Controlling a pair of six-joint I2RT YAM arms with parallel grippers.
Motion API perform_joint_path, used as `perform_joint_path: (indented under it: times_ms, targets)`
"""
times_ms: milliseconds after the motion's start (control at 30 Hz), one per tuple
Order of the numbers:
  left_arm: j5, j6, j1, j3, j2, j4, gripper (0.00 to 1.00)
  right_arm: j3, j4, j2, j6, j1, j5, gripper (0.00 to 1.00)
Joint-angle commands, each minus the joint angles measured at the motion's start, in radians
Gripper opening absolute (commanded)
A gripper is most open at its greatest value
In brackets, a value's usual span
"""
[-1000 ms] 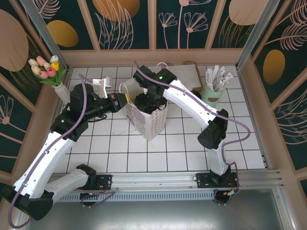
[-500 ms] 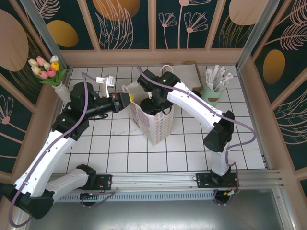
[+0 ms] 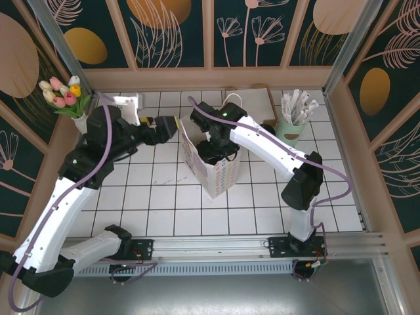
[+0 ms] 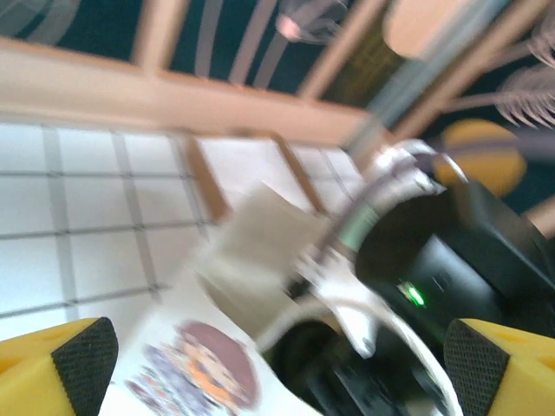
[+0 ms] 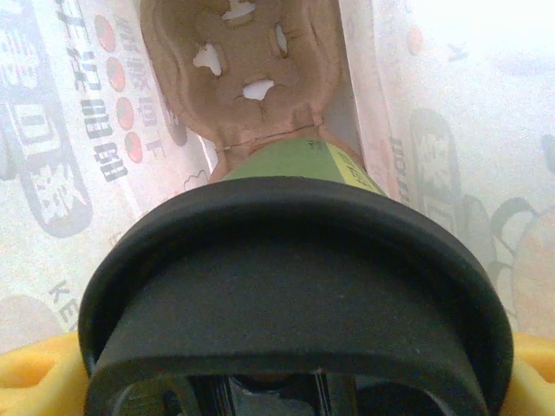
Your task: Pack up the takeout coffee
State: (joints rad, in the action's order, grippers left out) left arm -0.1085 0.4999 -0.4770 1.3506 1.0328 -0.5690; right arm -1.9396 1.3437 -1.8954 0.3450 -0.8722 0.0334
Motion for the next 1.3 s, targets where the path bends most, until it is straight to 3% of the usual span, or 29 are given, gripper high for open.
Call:
perform_joint_path:
  times_ms: [0, 167, 267, 467, 567, 767, 900, 1067, 1267]
  targets:
    - [0.304, -0.1, 0.0, 0.068, 0.079, -0.103, 0.99, -0.004, 0.019, 0.037, -0.023, -0.003, -0.001, 0.73]
    - [0.187, -0.206, 0.0, 0.12, 0.226, -0.015, 0.98, 0.002, 0.001, 0.038, -0.024, -0.004, -0.001, 0.73]
    - [0.038, -0.322, 0.001, 0.167, 0.304, 0.005, 0.98, 0.014, -0.011, 0.042, -0.03, -0.004, -0.008, 0.73]
    - [-0.083, -0.498, 0.002, 0.318, 0.471, -0.125, 0.98, 0.001, -0.015, 0.042, -0.04, -0.003, -0.008, 0.73]
    - [-0.039, -0.52, 0.006, 0.382, 0.535, -0.177, 0.98, 0.0, -0.014, 0.042, -0.039, -0.003, -0.005, 0.73]
    - [-0.077, -0.581, 0.04, 0.442, 0.579, -0.224, 0.98, 0.008, -0.02, 0.049, -0.038, -0.004, -0.005, 0.73]
    - [-0.246, -0.535, 0.161, 0.407, 0.549, -0.154, 0.99, 0.012, -0.021, 0.05, -0.042, -0.004, -0.002, 0.73]
    - [-0.347, -0.595, 0.162, 0.439, 0.612, -0.215, 0.99, 0.005, -0.023, 0.045, -0.046, -0.002, 0.0, 0.73]
    - [-0.391, -0.655, 0.162, 0.526, 0.738, -0.333, 0.87, -0.006, -0.016, 0.031, -0.05, -0.002, 0.001, 0.73]
